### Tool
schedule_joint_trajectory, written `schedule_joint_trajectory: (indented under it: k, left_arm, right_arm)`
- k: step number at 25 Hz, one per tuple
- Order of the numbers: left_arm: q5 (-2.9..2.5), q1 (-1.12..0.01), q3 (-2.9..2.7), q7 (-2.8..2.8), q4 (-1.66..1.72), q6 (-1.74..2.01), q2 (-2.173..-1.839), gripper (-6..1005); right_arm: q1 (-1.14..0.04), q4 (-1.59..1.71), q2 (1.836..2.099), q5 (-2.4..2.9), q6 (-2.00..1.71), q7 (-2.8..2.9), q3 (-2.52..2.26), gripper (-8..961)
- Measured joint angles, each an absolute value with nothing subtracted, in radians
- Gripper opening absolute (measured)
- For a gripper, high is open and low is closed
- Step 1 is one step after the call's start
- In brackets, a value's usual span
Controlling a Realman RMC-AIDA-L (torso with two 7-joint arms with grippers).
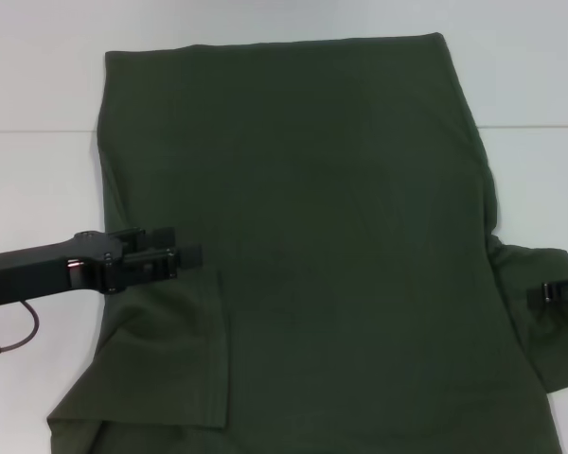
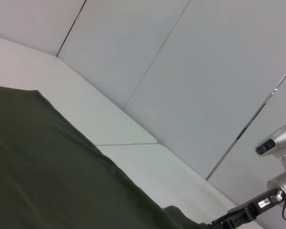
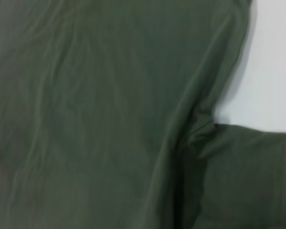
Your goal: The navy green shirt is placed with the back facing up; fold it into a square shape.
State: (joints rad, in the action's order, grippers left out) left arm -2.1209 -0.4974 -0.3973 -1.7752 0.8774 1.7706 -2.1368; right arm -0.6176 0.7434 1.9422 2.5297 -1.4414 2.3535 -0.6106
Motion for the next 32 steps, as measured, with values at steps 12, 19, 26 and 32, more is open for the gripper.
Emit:
schedule_joint_trajectory:
  k: [12,19,26,32]
  left_arm:
    - [-2.085,-0.491,-0.397,-1.777,0.877,1.783,-2.139,797]
    - [-2.077,-0.487,-0.397,-1.786,0.877,1.785,-2.138,797]
    - [-2.074,-0.487,-0.378,-1.792,0.877,1.805,-2.138,797]
    - [-2.072,-0.481,-0.352,-1.792,0.877,1.82,-2.138,797]
  right_arm:
    - [-0.609,0.737,1.942,2.534,-1.413,2.374,-0.618,585]
    - [-0.614,0.729,1.94,2.554,-1.401,2.385,-0.618,308]
    - [-0.609,0.729,1.941,2.574,-1.387,2.39,-0.614,100]
    - [-0.595,0.739,1.942,2.585,-1.374,2.386,-0.617,20]
